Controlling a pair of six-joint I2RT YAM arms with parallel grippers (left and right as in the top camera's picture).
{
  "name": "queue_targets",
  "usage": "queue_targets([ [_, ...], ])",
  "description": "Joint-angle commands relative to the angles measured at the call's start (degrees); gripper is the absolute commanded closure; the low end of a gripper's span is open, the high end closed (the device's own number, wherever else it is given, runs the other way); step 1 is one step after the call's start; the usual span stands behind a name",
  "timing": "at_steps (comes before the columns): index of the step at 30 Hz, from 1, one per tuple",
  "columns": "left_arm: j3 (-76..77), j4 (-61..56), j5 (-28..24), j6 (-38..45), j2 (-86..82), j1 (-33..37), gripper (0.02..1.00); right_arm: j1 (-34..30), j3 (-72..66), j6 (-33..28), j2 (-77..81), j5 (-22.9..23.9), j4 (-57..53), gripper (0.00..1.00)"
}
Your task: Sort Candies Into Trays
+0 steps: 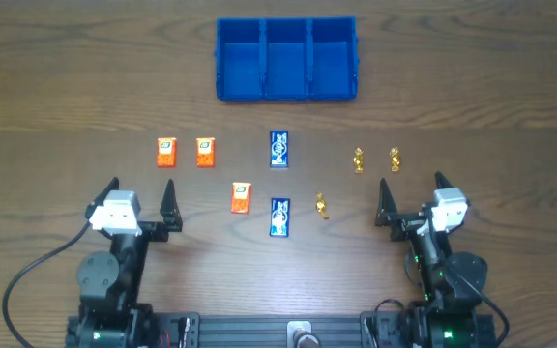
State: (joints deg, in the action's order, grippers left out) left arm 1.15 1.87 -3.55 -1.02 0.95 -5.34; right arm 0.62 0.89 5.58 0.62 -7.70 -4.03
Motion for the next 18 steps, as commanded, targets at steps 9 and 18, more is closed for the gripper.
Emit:
queue_targets([
  [9,-0.85,2.36,-0.52,0.85,-0.26,0.17,0.023,0.39,-0.44,-0.52,-0.46,0.57,0.0,0.003],
  [18,0.63,5.05,3.76,0.9,0.37,0.2,0.02,0.39,-0.44,-0.52,-0.46,0.57,0.0,0.003],
])
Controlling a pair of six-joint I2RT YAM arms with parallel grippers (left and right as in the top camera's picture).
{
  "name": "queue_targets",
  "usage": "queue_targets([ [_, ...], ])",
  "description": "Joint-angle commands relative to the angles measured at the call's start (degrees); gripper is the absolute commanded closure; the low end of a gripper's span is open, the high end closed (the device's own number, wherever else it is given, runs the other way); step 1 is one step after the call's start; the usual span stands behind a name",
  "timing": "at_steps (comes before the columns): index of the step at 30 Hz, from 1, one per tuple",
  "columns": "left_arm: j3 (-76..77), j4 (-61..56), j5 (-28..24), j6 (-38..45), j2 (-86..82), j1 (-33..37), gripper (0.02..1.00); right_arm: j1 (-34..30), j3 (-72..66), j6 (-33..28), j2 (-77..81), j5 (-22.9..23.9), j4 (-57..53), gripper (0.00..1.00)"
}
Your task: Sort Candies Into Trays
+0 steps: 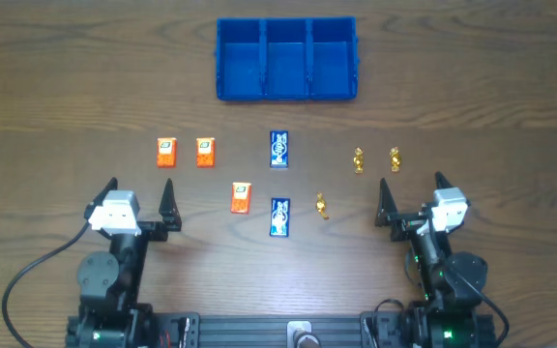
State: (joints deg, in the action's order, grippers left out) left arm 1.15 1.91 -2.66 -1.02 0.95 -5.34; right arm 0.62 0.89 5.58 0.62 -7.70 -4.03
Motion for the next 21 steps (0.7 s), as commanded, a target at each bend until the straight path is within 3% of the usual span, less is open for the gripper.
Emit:
queue_targets([
  [1,1.51,6.03,3.15,1.2,0.9,0.2,0.02,0.39,-0.44,-0.55,-0.46,0.57,0.0,0.003],
  [10,37.62,28.81,4.57,0.85,36.83,0.17,0.02,0.39,-0.44,-0.55,-0.46,0.57,0.0,0.003],
  [21,57.16,29.86,-0.26,5.55,85.57,0.2,0.02,0.39,-0.44,-0.55,-0.46,0.57,0.0,0.003],
])
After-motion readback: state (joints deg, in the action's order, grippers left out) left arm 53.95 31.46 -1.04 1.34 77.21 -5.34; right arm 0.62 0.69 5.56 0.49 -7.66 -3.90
